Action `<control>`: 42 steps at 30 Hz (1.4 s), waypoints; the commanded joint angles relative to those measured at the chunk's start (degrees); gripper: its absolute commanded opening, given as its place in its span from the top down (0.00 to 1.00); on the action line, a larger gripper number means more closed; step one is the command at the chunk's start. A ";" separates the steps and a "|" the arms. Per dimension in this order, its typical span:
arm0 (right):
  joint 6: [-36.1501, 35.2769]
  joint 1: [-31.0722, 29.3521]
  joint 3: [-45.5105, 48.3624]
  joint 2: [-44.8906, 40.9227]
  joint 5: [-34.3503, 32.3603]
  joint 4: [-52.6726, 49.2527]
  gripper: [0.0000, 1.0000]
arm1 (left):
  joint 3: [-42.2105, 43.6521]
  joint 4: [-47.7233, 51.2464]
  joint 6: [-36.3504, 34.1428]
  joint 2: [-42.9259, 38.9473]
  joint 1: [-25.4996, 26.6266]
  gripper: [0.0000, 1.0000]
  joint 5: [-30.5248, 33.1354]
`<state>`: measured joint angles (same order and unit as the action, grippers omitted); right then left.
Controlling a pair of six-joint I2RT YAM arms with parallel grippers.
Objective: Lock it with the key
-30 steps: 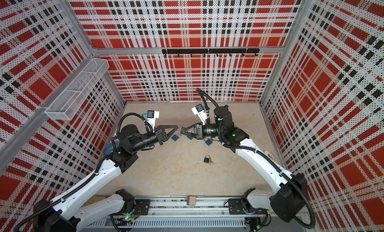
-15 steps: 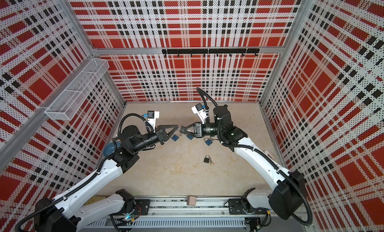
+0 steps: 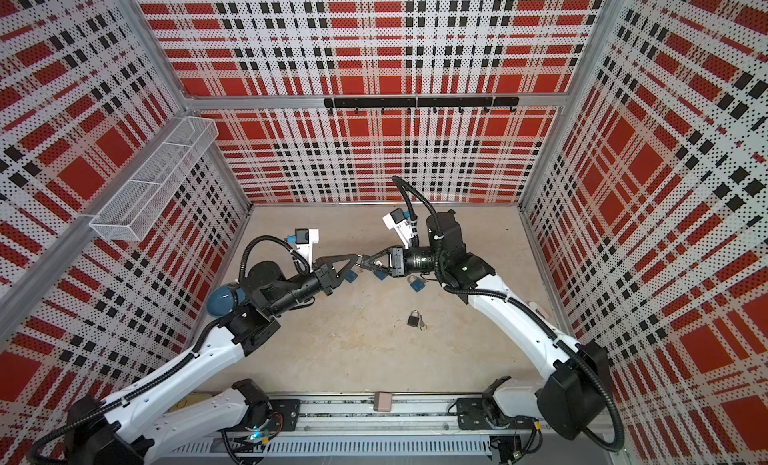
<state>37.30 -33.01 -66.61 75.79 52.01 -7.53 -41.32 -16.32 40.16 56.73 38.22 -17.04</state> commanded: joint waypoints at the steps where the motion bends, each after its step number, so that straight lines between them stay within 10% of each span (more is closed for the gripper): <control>1: -1.54 -2.16 -1.15 0.23 1.96 12.79 1.00 | 2.38 5.17 1.31 2.20 6.31 1.00 -8.41; 12: -4.97 -2.21 -0.91 0.23 -0.03 8.32 1.00 | 2.91 4.52 3.35 -0.61 4.99 1.00 -6.93; 19: -6.17 -2.15 -0.32 0.12 -0.99 7.25 1.00 | 2.30 2.35 7.44 -3.51 -0.85 0.77 -11.97; 42: -3.95 -2.31 0.96 1.19 0.68 10.17 1.00 | 3.64 -8.45 15.04 -5.71 -7.09 0.75 -14.40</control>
<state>33.04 -34.92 -66.00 76.16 52.25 -1.39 -37.91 -19.88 53.04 51.75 32.16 -30.00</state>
